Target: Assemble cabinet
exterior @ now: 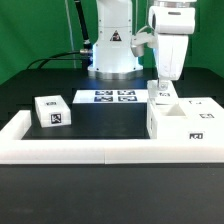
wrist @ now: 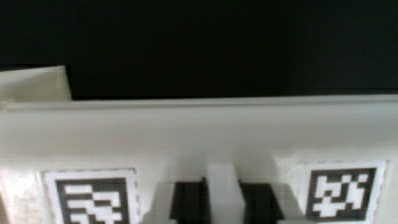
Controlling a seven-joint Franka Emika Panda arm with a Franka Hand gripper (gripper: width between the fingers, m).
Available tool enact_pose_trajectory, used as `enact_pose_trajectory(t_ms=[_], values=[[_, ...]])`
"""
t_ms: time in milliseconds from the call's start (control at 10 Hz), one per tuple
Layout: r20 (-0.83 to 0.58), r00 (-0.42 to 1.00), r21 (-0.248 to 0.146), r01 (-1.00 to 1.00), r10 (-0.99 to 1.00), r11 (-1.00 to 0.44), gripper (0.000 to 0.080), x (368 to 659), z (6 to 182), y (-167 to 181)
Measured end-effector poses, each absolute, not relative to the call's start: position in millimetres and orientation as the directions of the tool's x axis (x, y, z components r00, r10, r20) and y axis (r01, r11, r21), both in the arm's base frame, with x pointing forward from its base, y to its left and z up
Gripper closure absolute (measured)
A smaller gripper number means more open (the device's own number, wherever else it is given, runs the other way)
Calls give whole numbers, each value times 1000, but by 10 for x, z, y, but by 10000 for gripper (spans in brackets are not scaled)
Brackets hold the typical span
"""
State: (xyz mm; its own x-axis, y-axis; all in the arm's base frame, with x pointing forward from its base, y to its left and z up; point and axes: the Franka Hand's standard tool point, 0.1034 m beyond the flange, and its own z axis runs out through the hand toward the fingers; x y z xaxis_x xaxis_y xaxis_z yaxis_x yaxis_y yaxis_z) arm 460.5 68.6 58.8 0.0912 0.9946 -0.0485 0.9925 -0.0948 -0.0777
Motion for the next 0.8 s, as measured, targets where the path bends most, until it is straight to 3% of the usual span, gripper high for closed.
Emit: enact_pose_trajectory(t_ms=[500,800], values=[[-41,92,-65,993,995,-95,729,4620,581,693],[-34,91,-53,994,995,-92,729,4798,567,677]])
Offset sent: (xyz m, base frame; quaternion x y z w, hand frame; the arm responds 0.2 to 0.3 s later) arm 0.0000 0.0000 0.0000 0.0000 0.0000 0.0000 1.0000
